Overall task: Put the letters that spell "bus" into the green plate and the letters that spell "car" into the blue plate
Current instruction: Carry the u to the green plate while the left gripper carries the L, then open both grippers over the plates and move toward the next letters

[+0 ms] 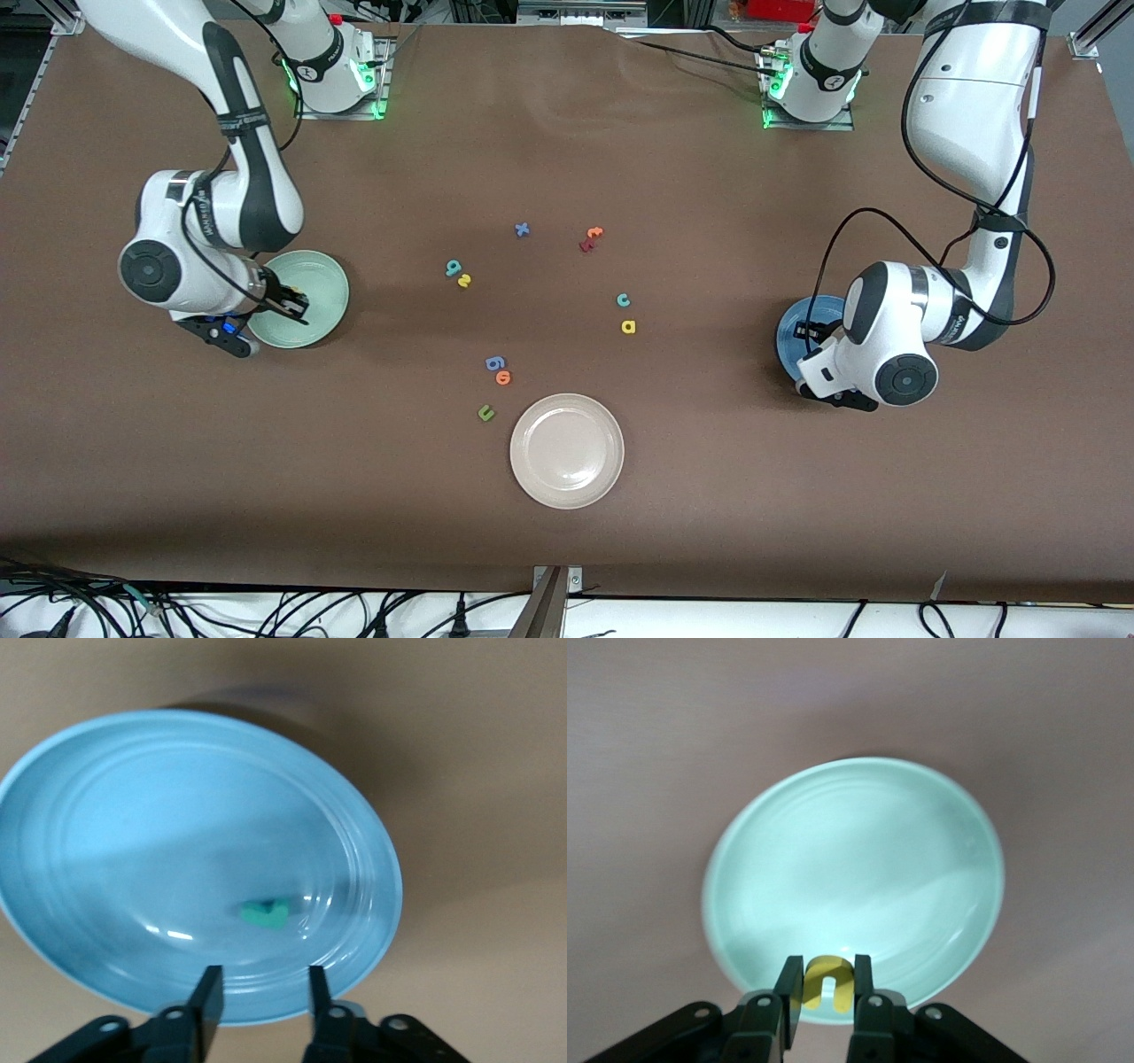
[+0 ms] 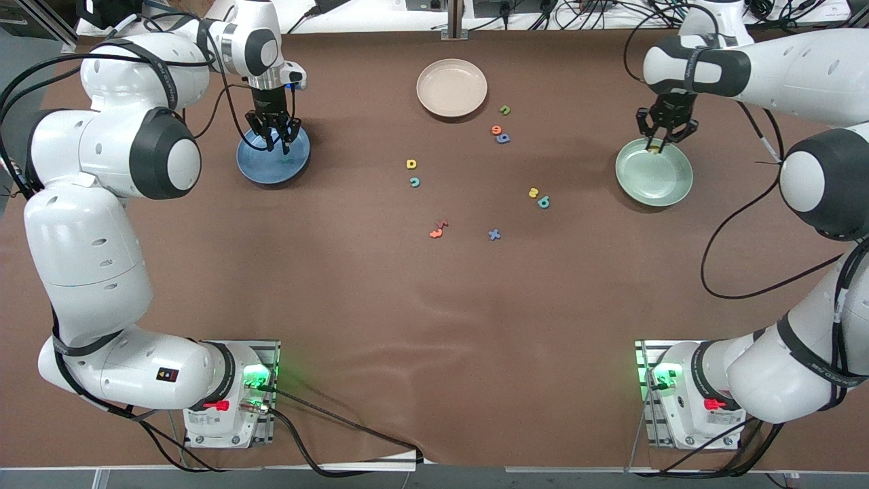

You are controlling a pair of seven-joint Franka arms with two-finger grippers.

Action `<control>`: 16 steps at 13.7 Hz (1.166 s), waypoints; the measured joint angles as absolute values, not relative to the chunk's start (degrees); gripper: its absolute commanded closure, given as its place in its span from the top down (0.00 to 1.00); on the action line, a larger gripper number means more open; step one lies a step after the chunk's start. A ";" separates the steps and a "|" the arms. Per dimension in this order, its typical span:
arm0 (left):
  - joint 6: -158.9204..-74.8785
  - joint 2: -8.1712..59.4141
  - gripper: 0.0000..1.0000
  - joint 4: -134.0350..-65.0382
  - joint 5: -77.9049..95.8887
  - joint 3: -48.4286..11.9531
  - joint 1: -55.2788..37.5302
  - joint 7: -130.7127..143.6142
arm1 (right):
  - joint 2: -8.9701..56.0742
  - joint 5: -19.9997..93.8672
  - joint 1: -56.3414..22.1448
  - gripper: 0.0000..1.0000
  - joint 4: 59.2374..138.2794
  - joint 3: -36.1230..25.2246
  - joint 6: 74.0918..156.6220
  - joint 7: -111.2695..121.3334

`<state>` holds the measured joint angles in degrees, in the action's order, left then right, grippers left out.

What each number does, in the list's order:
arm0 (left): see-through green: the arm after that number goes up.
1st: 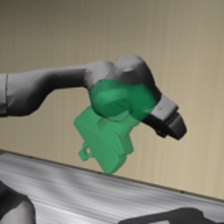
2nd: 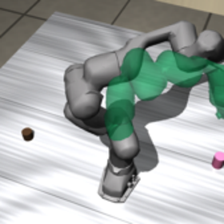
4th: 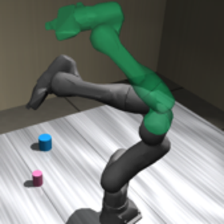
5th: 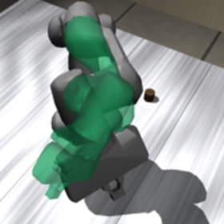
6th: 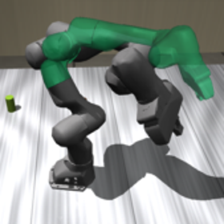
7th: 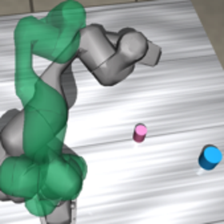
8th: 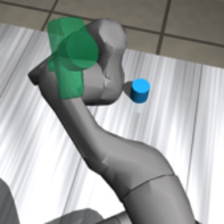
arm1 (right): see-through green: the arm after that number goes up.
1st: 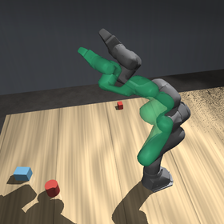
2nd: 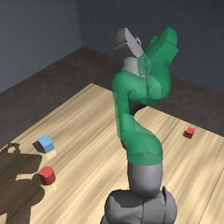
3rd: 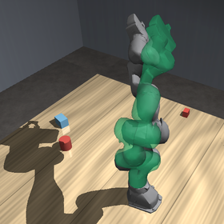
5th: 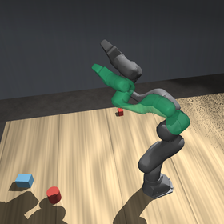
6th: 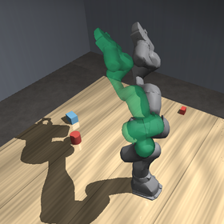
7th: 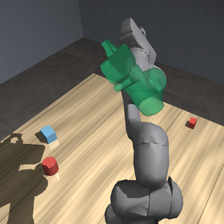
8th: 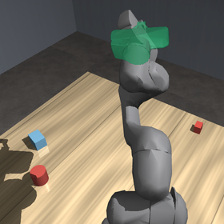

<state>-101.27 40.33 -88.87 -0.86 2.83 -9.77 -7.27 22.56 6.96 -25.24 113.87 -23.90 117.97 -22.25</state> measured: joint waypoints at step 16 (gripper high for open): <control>-124.52 42.35 1.00 -87.17 13.60 0.12 -25.89 20.90 | 24.61 7.14 -24.95 1.00 112.24 -23.37 117.64 -20.83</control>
<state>-124.52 42.35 -87.17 13.60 0.12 -25.89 20.90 24.61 7.14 -24.95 112.24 -23.37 117.64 -20.83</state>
